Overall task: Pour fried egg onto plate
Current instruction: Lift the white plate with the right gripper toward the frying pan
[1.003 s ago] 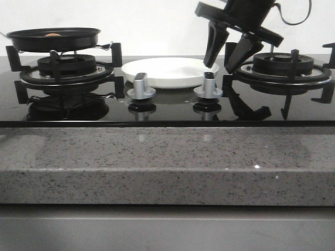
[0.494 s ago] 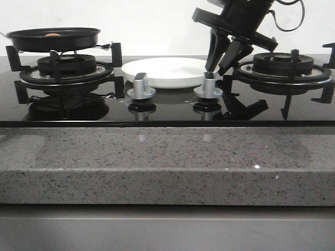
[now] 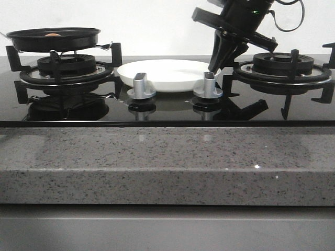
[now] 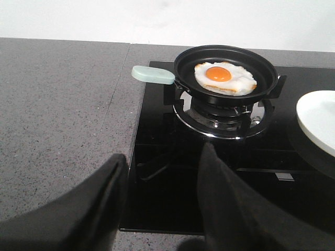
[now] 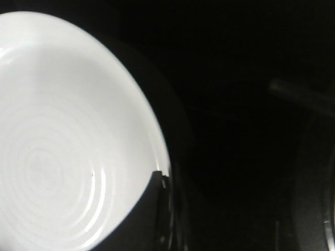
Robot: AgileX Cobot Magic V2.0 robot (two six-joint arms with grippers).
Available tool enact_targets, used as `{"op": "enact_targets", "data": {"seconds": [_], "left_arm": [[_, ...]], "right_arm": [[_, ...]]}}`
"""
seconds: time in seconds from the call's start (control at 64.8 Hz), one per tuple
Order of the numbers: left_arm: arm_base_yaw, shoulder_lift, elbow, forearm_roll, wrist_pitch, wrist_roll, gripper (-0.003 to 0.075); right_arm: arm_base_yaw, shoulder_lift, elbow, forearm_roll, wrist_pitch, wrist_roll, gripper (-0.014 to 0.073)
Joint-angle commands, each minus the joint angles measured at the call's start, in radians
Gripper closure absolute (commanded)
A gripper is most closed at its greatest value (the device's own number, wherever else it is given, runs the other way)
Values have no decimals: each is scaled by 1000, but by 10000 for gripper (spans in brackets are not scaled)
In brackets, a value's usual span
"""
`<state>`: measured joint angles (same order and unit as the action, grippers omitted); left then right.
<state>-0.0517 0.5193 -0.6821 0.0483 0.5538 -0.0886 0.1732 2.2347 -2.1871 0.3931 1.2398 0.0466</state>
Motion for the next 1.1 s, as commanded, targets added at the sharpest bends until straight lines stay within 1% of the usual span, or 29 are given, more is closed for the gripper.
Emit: {"op": "enact_targets", "data": {"seconds": [0.0,0.185,0.34,0.448,0.602,0.695,0.803,0.895,0.972,1.08], "left_arm": [[4,10,-36,1,-81,-9,409],[4,10,-36,1,-81,-9,409],[4,10,-36,1,-81,-9,409],[4,10,-36,1,-81,-9,409],[4,10,-36,1,-81,-9,409],[4,10,-36,1,-81,-9,409],[4,10,-36,1,-81,-9,409],[4,10,-36,1,-81,-9,409],[4,10,-36,1,-81,-9,409],[4,10,-36,1,-81,-9,409]], "right_arm": [[-6,-59,-34,30,69,7,655],[-6,-66,-75,33,27,22,655],[-6,-106,-136,36,40,22,655],[1,-170,-133,31,62,20,655],[44,-265,-99,-37,63,7,655],[86,-327,-34,-119,41,6,655],[128,-398,70,-161,6,6,655],[144,-456,169,-164,-49,6,655],[144,-517,295,-156,-119,6,655],[144,-594,441,-153,-179,0,655]]}}
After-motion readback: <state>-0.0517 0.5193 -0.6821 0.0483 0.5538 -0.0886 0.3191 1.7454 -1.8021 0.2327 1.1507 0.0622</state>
